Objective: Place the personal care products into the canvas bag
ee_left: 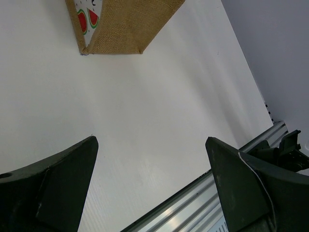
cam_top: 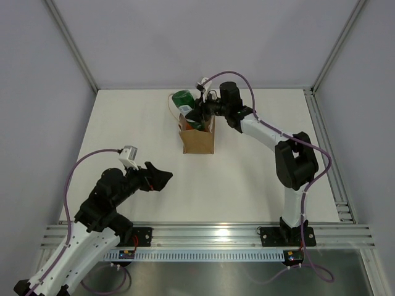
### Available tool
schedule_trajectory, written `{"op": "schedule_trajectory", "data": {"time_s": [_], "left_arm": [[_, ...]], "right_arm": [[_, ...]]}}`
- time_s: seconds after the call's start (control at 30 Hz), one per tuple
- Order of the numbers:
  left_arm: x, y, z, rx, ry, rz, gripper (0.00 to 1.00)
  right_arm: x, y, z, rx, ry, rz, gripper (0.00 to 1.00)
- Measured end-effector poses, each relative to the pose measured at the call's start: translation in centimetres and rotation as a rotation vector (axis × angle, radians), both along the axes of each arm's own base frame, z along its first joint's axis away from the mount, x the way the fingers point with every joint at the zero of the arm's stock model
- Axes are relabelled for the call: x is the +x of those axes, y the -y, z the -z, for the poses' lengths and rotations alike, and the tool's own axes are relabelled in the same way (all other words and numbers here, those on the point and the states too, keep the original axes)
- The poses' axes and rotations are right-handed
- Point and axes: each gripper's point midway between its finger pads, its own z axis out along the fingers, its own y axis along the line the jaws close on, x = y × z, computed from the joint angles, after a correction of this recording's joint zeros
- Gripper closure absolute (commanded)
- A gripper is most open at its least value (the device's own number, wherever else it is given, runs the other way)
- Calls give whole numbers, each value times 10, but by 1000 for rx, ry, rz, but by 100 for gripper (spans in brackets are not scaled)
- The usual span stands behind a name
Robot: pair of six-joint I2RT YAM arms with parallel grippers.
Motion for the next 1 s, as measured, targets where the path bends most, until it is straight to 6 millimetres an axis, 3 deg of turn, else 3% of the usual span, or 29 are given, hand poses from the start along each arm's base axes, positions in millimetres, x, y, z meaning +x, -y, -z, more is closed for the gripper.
{"op": "schedule_trajectory", "data": {"time_s": [0.1,0.2,0.23,0.33,0.43,0.57,0.73,1.0], "left_arm": [[1,1,1,-3,5,0,1],[2,1,4,0,-1,0,1],[2,2,4,1,-2,0,1],[4,2,5,2,-5,0,1],[5,3,6,3,-7,0,1],[6,4,12,7,-13,0,1],[6,4,18,18,-31,1,1],[9,3,22,37,-32,-3,1]], "right_arm": [[-6,0,8,-12,5,-35,87],[-10,2,14,-17,4,-62,72],[-11,3,16,-18,3,-69,62],[-12,7,19,-16,1,-84,45],[-12,12,23,-17,2,-94,33],[-16,14,6,2,52,-113,14],[-23,16,-27,31,127,-135,7],[-43,18,-62,6,127,-238,6]]}}
